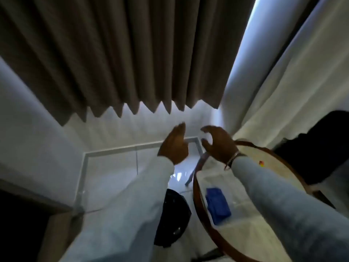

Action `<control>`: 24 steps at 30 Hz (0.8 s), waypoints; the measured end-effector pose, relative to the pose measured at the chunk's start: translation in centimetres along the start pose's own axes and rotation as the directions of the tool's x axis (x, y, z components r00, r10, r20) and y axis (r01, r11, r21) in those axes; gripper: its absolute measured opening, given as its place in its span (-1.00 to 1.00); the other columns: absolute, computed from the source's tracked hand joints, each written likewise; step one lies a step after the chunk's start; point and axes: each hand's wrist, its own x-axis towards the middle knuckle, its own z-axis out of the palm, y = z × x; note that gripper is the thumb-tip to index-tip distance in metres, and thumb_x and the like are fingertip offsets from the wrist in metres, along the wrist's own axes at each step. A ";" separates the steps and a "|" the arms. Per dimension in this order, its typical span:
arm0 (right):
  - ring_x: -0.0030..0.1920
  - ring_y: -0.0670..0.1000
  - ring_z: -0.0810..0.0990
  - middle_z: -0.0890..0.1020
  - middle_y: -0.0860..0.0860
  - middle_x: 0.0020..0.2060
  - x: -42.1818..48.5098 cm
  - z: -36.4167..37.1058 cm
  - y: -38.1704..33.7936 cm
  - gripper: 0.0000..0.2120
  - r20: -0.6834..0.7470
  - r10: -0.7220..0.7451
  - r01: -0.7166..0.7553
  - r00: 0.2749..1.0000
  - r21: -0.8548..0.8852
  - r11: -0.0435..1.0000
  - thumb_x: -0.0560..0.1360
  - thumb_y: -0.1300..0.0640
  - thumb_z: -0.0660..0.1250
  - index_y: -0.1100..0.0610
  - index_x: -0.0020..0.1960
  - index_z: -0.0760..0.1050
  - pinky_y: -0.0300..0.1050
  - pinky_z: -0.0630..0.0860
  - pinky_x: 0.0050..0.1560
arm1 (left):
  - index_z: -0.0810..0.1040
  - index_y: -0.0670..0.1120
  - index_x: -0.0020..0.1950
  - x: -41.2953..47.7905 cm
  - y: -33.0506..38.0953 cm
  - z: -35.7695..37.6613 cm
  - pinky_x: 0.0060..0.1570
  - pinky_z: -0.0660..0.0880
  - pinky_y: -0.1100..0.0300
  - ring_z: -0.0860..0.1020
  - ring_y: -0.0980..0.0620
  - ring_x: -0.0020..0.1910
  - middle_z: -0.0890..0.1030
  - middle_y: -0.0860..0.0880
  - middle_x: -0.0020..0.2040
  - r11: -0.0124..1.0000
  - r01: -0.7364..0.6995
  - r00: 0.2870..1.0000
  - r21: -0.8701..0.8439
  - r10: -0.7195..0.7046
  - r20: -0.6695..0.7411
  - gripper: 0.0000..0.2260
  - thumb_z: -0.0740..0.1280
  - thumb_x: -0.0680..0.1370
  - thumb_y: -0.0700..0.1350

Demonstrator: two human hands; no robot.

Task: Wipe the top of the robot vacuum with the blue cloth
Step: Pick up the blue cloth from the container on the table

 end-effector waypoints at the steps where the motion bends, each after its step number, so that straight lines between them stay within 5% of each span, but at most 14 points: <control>1: 0.16 0.05 0.54 0.57 0.06 0.18 -1.3 1.4 1.4 -0.66 0.035 0.055 -0.056 0.998 0.011 0.998 0.47 0.07 0.32 0.03 0.24 0.42 -0.11 0.39 0.20 | 0.06 -0.01 0.55 -0.8 -0.7 2.0 0.53 0.03 0.05 0.14 0.00 0.54 0.15 -0.01 0.58 1.000 0.021 0.997 -0.001 -0.020 0.076 -0.47 0.19 0.62 -0.09; 6: 0.15 0.06 0.52 0.60 0.05 0.11 -8.0 9.6 10.8 -0.69 0.185 0.300 -0.292 0.936 -0.068 0.954 0.46 0.11 0.32 0.05 0.20 0.44 -0.06 0.42 0.19 | 0.19 -0.10 0.50 -3.9 -4.3 13.3 0.39 0.25 0.19 0.34 -0.02 0.41 0.35 -0.16 0.46 0.994 0.037 0.971 -0.103 -0.012 0.238 -0.52 0.20 0.58 -0.13; 11: 0.03 0.14 0.53 0.58 0.16 0.07 -12.7 15.0 17.1 -0.62 0.308 0.571 -0.543 0.761 -0.179 0.820 0.39 0.02 0.42 0.15 0.12 0.44 -0.07 0.41 -0.05 | 0.02 -0.17 0.54 -4.3 -6.4 21.9 0.47 0.21 -0.05 0.18 -0.21 0.50 0.19 -0.25 0.52 0.997 0.071 0.848 0.032 -0.077 0.524 -0.36 0.28 0.54 -0.24; 14: -0.14 0.07 0.48 0.59 0.17 0.02 -14.3 16.9 18.9 -0.53 0.343 0.616 -0.590 0.710 -0.189 0.785 0.37 -0.07 0.44 0.18 0.12 0.41 -0.11 0.39 -0.15 | 0.14 -0.26 0.47 -2.9 -6.0 25.1 0.39 0.29 -0.09 0.29 -0.29 0.41 0.31 -0.32 0.42 0.959 -0.078 0.806 0.273 -0.100 0.583 -0.46 0.28 0.56 -0.20; 17: -0.08 0.19 0.57 0.60 0.22 0.02 -14.7 18.4 19.7 -0.54 0.333 0.624 -0.602 0.707 -0.179 0.778 0.38 0.02 0.44 0.23 0.15 0.39 -0.11 0.40 -0.18 | 0.37 -0.25 0.31 -1.6 -5.8 27.1 0.19 0.46 -0.11 0.48 -0.27 0.23 0.50 -0.27 0.24 0.910 -0.157 0.796 0.385 -0.114 0.594 -0.65 0.29 0.54 -0.22; 21: 0.05 0.27 0.56 0.58 0.27 0.07 -14.2 19.4 20.3 -0.54 0.289 0.656 -0.627 0.697 -0.197 0.754 0.39 0.12 0.43 0.25 0.20 0.38 0.02 0.49 -0.04 | 0.47 -0.21 0.20 -1.2 -6.4 28.8 0.17 0.45 -0.11 0.51 -0.27 0.17 0.54 -0.25 0.18 0.899 -0.188 0.795 0.397 -0.098 0.598 -0.73 0.31 0.53 -0.15; 24: -0.03 0.23 0.59 0.63 0.25 -0.01 -13.6 18.5 20.2 -0.67 0.310 0.691 -0.653 0.654 -0.230 0.721 0.37 0.12 0.43 0.24 0.07 0.49 0.04 0.52 -0.03 | 0.47 -0.21 0.18 -1.1 -6.7 28.9 0.17 0.47 -0.13 0.50 -0.29 0.16 0.51 -0.26 0.17 0.946 -0.120 0.780 0.301 -0.098 0.618 -0.72 0.34 0.50 -0.16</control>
